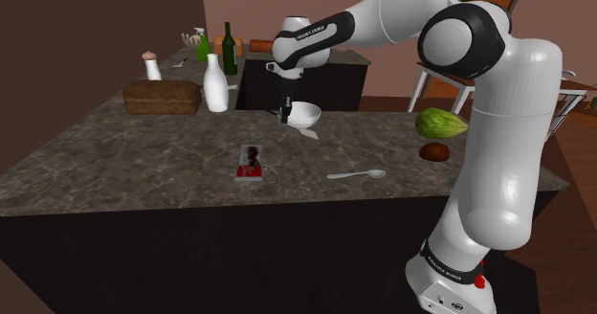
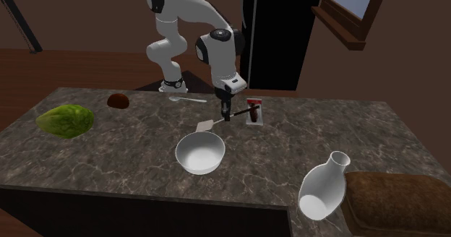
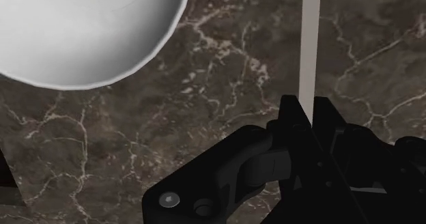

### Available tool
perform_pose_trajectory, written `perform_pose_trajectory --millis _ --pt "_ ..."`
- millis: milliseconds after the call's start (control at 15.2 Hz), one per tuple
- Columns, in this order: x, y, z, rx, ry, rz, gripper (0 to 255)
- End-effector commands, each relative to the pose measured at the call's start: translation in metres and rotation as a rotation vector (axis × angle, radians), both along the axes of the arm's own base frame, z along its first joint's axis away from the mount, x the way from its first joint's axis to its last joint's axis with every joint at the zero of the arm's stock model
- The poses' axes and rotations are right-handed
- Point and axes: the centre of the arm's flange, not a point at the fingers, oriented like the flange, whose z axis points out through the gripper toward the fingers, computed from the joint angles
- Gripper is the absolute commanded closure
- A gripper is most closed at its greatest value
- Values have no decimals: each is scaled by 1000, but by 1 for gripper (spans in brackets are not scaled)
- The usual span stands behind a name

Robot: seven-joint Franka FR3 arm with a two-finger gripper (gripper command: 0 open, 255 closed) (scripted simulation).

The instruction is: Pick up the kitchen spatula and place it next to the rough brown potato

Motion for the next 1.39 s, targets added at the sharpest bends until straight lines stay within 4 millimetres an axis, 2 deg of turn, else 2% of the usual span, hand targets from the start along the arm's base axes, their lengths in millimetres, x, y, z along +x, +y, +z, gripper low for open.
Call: perform_pose_trajectory --millis 0,726,1320 --pt "0 -1 12 0 0 0 255" --pt "0 -1 66 0 0 0 255" --pt "-106 -54 66 0 0 0 255"
